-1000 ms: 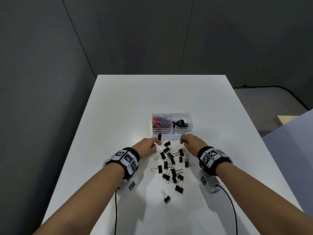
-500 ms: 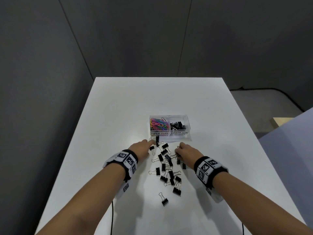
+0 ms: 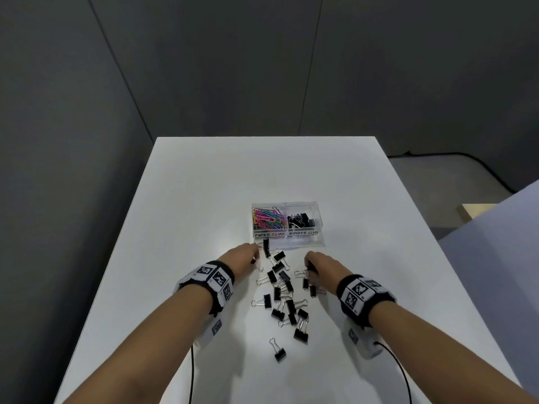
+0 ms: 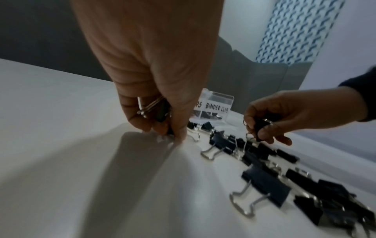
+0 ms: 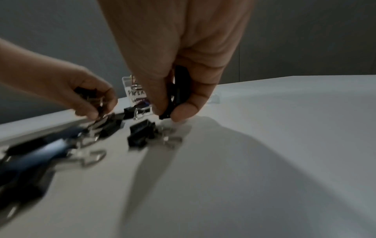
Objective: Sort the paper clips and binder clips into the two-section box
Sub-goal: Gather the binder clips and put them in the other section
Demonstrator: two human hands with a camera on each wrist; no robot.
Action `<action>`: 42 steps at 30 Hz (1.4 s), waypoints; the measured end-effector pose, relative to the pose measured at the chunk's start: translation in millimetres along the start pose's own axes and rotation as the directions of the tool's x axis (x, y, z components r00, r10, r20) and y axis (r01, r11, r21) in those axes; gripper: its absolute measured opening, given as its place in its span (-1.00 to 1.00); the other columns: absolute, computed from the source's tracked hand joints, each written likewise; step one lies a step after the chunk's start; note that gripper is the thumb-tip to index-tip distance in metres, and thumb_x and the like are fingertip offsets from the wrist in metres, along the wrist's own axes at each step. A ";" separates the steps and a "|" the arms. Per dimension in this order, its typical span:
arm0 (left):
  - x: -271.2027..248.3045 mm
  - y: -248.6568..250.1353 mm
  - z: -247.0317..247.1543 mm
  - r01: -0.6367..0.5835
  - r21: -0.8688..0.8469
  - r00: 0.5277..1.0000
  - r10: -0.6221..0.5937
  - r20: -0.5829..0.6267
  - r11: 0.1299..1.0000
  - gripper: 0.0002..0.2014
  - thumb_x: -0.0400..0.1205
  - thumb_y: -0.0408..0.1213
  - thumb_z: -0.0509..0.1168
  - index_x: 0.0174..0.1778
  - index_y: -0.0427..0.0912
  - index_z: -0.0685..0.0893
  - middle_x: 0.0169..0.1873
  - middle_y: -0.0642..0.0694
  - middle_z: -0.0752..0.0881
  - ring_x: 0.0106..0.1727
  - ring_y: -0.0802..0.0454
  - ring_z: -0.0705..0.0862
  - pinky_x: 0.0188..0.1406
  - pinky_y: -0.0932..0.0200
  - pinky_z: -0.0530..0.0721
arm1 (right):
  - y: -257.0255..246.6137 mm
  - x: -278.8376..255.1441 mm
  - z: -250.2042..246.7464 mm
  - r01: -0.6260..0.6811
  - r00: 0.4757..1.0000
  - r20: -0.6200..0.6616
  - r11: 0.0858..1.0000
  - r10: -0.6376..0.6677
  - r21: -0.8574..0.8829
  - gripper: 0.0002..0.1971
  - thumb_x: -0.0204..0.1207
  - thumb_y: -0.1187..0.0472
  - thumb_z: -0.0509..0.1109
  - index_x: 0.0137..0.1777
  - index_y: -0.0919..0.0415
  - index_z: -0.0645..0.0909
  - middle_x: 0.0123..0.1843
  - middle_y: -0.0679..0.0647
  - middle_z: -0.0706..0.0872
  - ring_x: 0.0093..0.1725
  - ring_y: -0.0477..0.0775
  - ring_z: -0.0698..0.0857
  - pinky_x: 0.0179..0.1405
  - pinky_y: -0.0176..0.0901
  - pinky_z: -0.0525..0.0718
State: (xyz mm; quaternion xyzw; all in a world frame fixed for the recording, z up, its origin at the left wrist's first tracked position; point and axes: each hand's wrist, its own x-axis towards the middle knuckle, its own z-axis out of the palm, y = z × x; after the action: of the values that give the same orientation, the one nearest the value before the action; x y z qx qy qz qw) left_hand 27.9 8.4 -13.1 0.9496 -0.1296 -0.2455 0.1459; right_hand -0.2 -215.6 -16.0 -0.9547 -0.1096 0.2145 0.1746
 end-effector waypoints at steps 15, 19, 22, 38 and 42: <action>10.4 28.2 -56.0 -0.243 0.001 0.965 0.241 0.103 0.970 -0.77 0.65 -0.43 0.17 0.20 -0.32 0.59 0.19 -0.24 0.66 0.15 -0.14 0.62 0.06 0.21 0.50 | -20.8 65.1 -79.0 -0.042 0.971 -0.229 0.987 0.076 0.153 -0.56 0.58 0.36 0.25 0.47 0.23 0.37 0.47 0.24 0.44 0.36 0.23 0.53 0.36 0.00 0.48; 30.4 48.3 -69.3 -0.287 -0.033 0.958 0.286 -0.022 0.957 -0.79 0.65 -0.39 0.19 0.17 -0.28 0.59 0.15 -0.20 0.64 0.11 -0.10 0.61 -0.04 0.31 0.42 | -7.2 46.4 -67.1 -0.029 0.935 -0.343 0.983 0.091 0.181 -0.64 0.61 0.36 0.18 0.40 0.21 0.43 0.41 0.17 0.49 0.27 0.17 0.59 0.31 0.03 0.56; 47.8 66.2 -74.3 -0.299 0.005 0.949 0.298 -0.104 0.954 -0.75 0.67 -0.39 0.14 0.25 -0.21 0.58 0.18 -0.18 0.60 0.13 -0.10 0.62 0.02 0.22 0.49 | 5.2 22.1 -49.1 0.001 0.949 -0.315 0.995 0.029 0.095 -0.70 0.61 0.31 0.20 0.32 0.20 0.50 0.29 0.14 0.59 0.21 0.09 0.61 0.23 -0.09 0.60; 55.9 85.9 -58.7 -0.423 0.237 0.868 0.466 -0.170 0.875 -0.70 0.65 -0.31 0.16 0.29 -0.16 0.60 0.21 -0.13 0.64 0.20 -0.12 0.62 0.17 -0.01 0.61 | 19.7 -30.0 2.5 0.041 0.997 0.065 0.992 -0.033 -0.120 -0.35 0.51 0.08 0.35 0.58 0.05 0.23 0.46 0.05 0.41 0.40 0.08 0.43 0.31 -0.12 0.50; 20.8 51.2 -29.5 -0.458 0.312 0.876 0.482 0.000 0.833 -0.60 0.61 -0.28 0.16 0.39 -0.09 0.52 0.34 -0.11 0.57 0.36 -0.08 0.53 0.30 0.02 0.57 | 9.6 -31.3 9.0 0.142 0.989 0.072 0.961 -0.128 -0.238 -0.38 0.53 0.15 0.32 0.58 0.01 0.23 0.49 0.09 0.40 0.38 0.17 0.44 0.29 -0.05 0.47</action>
State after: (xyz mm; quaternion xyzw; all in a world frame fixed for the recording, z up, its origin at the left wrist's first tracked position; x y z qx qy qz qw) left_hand 51.5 -39.2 20.1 0.9083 -0.3890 -0.1418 0.0595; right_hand -30.5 -230.7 -15.6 -0.9529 -0.2045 0.2136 0.0678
